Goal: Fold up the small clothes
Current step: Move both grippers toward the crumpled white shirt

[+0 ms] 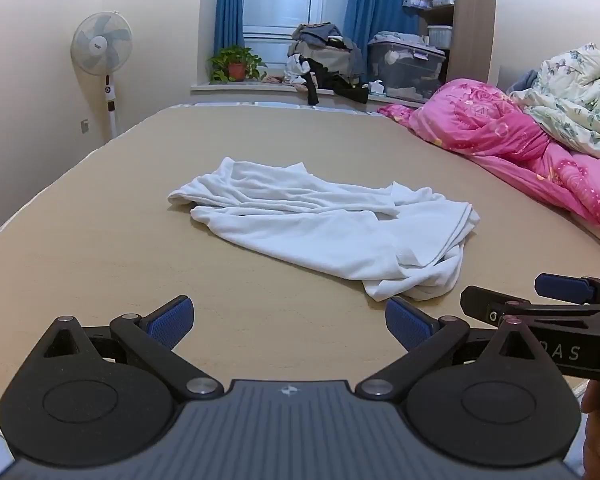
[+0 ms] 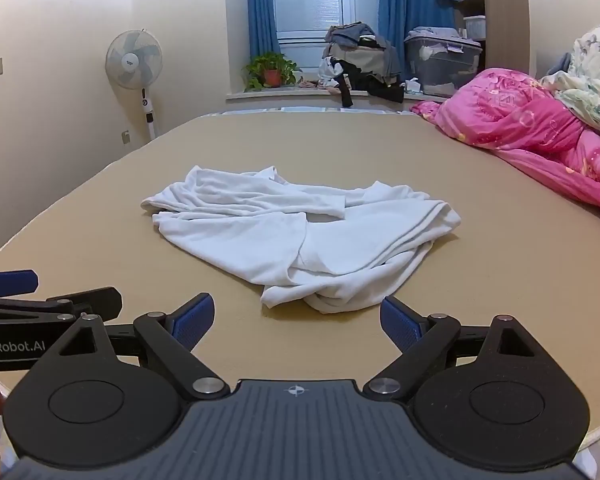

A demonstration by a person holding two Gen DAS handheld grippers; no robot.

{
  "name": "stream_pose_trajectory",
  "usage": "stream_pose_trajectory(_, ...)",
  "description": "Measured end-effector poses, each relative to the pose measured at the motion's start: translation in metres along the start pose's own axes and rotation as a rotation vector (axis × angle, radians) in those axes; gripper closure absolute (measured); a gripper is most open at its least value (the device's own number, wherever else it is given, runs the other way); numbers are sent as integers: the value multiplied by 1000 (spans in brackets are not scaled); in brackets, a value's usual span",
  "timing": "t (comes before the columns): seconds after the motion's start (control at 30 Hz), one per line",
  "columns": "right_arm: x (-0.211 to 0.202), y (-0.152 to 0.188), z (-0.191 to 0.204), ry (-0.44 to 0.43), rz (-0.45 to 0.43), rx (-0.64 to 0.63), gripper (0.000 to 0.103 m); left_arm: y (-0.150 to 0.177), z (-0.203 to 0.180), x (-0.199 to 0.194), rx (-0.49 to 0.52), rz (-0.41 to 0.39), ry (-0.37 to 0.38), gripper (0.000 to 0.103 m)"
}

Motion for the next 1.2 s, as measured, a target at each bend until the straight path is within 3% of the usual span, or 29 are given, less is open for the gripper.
stream_pose_trajectory(0.43,-2,-3,4,5,-13,-19,13,-7,11,1,-29,-20,-20,1)
stream_pose_trajectory(0.57,-2,-6,-3,17,-20,3,15,-8,19,5,-27,-26,-54,6)
stream_pose_trajectory(0.73,-9,-30,-27,28,-78,29,16,-6,28,11,-14,-10,-109,37)
stream_pose_trajectory(0.8,-11,-44,-43,39,-96,13,16,-4,30,14,4,-6,-127,56)
stream_pose_trajectory(0.83,-12,-52,-56,52,-123,4,17,-3,31,15,19,-6,-139,59)
stream_pose_trajectory(0.9,-10,-61,-78,69,-149,2,28,-1,32,19,42,0,-156,75)
stream_pose_trajectory(0.97,-12,-67,-103,95,-206,16,49,1,31,22,58,15,-162,80)
stream_pose_trajectory(1.03,-5,-56,-123,76,-199,58,75,0,28,27,74,24,-160,85)
stream_pose_trajectory(1.1,4,-43,-139,83,-110,90,84,-6,20,37,99,35,-154,86)
stream_pose_trajectory(1.2,8,-38,-151,61,-101,117,84,-26,-1,61,100,32,-154,86)
Point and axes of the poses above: each gripper's, at about its wrist camera, not at the fingertips, and x roughly the way its jaws point, z to its left, y to its underside, the point moved 9 cm from there along x, roughly the way its jaws point, and after that the axes turned 15 degrees about -x, right-handed, at the moved point
